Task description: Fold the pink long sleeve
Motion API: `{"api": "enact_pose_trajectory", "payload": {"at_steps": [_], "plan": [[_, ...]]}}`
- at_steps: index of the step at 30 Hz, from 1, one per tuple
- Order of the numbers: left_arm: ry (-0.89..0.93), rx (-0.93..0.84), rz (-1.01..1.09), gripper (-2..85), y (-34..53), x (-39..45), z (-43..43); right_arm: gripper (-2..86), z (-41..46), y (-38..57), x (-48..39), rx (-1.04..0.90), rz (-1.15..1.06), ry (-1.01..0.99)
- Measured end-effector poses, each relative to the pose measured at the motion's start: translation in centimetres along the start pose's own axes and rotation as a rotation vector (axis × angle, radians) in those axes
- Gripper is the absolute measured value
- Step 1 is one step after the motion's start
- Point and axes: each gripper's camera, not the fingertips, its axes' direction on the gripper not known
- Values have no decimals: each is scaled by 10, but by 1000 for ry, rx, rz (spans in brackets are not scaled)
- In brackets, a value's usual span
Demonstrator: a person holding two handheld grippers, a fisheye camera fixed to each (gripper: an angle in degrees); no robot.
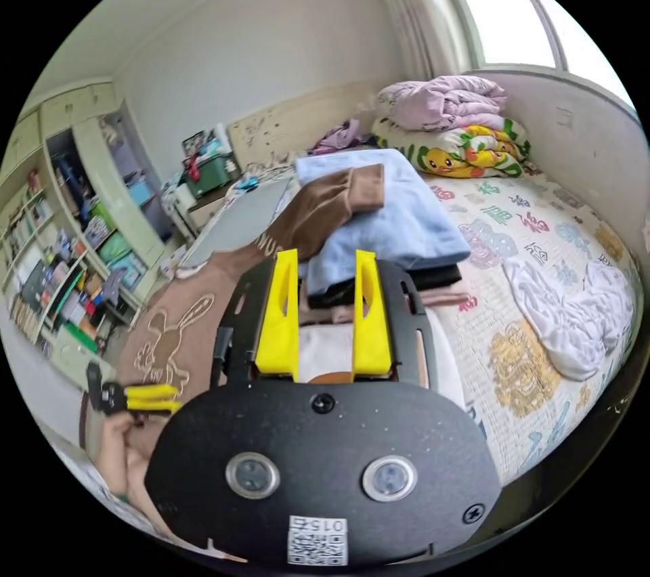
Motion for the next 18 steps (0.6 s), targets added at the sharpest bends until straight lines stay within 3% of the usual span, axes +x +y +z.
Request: {"api": "enact_pose_trajectory", "payload": {"at_steps": [6,10,15,18], "plan": [[140,12,-64,80,0,-44,-3,104,69,-51,41,37,268,-59],[191,10,-84,73,1,-71,-5,32,82,-54,42,79,401,-34],[187,24,-124,43,5,-97,-14,11,70,-48,-47,218,144,-89],[179,189,-258,29,23,-130,-42,8,63,-17,-153,167,-222,-263]]}}
